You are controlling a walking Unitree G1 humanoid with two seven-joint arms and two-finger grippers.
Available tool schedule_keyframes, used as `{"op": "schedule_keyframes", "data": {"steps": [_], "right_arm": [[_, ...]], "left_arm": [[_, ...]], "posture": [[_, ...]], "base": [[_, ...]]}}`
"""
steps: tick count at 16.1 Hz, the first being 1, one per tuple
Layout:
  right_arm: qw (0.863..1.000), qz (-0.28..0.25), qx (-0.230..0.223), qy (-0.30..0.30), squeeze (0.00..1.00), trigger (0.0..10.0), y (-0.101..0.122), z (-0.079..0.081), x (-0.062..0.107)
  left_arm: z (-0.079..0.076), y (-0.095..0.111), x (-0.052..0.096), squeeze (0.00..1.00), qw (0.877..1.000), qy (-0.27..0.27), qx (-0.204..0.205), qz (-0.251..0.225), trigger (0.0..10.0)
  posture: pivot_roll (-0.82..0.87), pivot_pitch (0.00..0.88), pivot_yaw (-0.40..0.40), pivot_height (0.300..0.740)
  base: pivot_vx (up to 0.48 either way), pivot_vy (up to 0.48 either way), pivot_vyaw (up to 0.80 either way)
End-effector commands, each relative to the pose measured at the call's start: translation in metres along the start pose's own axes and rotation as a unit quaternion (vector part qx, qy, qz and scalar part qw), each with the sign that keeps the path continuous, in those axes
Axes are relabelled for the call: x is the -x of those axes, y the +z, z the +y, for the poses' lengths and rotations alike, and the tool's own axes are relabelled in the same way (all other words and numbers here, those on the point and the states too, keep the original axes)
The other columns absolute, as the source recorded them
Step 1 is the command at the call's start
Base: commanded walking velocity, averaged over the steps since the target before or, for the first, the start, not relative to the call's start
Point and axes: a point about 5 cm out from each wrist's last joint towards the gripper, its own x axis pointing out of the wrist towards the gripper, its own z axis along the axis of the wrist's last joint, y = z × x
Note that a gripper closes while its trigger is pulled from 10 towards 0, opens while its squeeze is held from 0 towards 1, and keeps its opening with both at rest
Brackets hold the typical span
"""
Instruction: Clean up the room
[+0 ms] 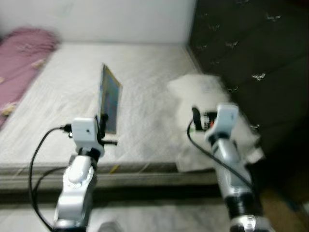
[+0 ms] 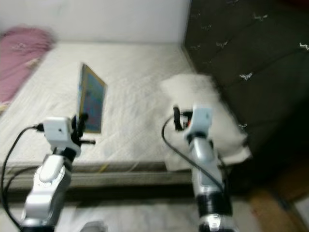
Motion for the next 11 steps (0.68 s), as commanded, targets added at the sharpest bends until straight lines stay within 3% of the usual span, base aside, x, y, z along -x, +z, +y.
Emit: {"op": "schedule_keyframes", "data": {"steps": [1,9,11], "right_arm": [[1.000,-0.008,0.000,0.007,0.00,10.0,0.0047,0.0033,-0.0025],[1.000,-0.010,0.003,0.009,0.00,10.0,0.0053,0.0032,-0.0031],[1.000,-0.010,0.004,0.009,0.00,10.0,0.0052,0.0031,-0.0032]], "left_arm": [[0.0013,0.0118,-0.0037,0.00,1.000,-0.005,-0.001,-0.027,10.0],[0.0002,0.0105,-0.0028,0.00,1.000,-0.007,0.001,-0.024,10.0],[0.0016,0.0091,-0.0035,0.00,1.000,0.006,-0.005,-0.019,10.0]], "posture": [[0.05,0.007,-0.021,0.740],[0.05,0.004,-0.025,0.740],[0.05,0.002,-0.027,0.740]], "base": [[0.334,0.000,0.00],[0.348,0.000,0.00],[0.000,0.000,0.00]]}}
